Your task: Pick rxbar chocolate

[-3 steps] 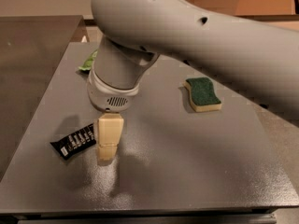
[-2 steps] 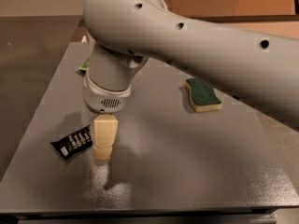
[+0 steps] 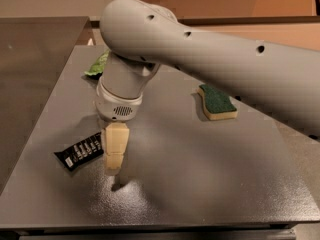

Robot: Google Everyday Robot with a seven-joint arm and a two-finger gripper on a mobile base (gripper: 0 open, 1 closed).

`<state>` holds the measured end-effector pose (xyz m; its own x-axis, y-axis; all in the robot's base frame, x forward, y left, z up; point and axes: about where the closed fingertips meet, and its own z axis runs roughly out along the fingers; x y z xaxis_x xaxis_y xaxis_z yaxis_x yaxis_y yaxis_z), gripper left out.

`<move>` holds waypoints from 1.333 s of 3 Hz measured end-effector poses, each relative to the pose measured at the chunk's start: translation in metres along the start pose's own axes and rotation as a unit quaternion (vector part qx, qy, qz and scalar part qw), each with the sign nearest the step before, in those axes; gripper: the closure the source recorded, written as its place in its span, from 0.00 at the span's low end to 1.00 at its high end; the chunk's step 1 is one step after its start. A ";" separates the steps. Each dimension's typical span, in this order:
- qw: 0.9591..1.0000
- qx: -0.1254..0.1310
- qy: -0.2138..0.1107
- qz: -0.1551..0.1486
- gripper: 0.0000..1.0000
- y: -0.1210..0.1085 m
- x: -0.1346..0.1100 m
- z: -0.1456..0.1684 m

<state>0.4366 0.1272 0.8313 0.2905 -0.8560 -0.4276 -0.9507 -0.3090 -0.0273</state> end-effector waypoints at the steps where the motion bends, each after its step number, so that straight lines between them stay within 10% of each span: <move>1: 1.000 -0.009 -0.008 -0.001 0.18 0.001 0.000 0.006; 4: 0.999 -0.019 -0.050 -0.004 0.88 0.005 -0.014 -0.011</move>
Offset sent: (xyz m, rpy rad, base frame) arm -0.0048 0.0080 0.0011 0.0579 0.0605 0.0303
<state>0.4292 0.1328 0.8466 0.2831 -0.8086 -0.5158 -0.9431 -0.3325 0.0037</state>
